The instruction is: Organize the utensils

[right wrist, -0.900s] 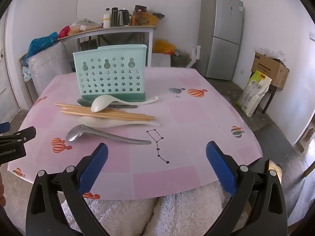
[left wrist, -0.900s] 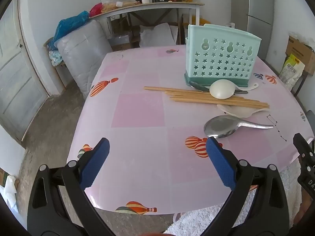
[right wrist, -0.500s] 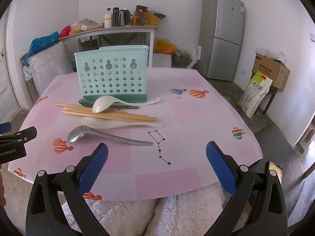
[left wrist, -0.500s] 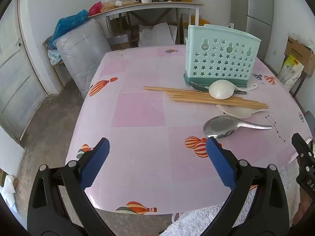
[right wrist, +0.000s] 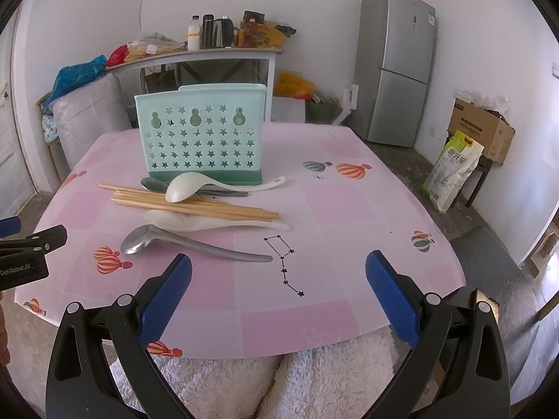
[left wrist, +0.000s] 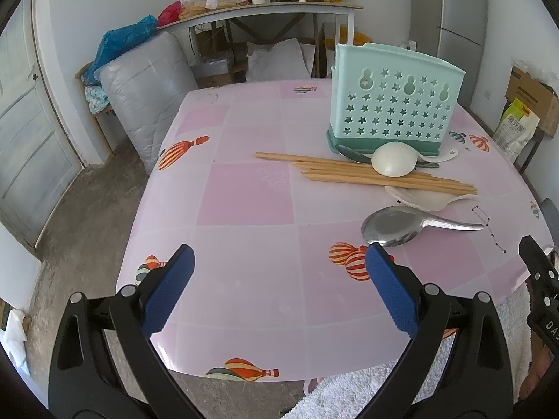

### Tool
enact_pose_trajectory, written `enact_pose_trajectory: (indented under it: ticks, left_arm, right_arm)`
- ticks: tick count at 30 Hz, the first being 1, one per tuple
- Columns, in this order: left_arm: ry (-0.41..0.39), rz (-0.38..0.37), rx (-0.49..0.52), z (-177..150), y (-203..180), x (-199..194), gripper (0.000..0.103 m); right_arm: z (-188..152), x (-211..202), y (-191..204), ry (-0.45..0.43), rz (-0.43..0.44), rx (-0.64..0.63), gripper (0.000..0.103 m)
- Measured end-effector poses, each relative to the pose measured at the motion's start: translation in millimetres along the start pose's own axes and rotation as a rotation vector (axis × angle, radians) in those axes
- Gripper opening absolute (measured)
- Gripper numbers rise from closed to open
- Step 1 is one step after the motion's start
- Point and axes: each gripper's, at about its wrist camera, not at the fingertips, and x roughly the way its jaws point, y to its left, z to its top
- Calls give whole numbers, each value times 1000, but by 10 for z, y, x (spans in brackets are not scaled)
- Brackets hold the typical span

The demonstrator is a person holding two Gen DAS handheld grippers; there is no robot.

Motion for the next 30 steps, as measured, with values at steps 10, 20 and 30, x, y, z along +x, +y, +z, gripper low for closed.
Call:
enact_pose_trajectory:
  ticks: [10, 20, 30]
  left_arm:
    - [-5, -2, -1, 0, 8, -24, 94]
    - [-5, -2, 0, -1, 13, -24, 94]
    - [-5, -2, -1, 0, 14, -25, 94]
  right_arm:
    - [17, -23, -2, -6, -1, -3, 97]
    - [20, -28, -4, -7, -1, -3, 97]
    - [22, -37, 5, -10, -3, -5, 97]
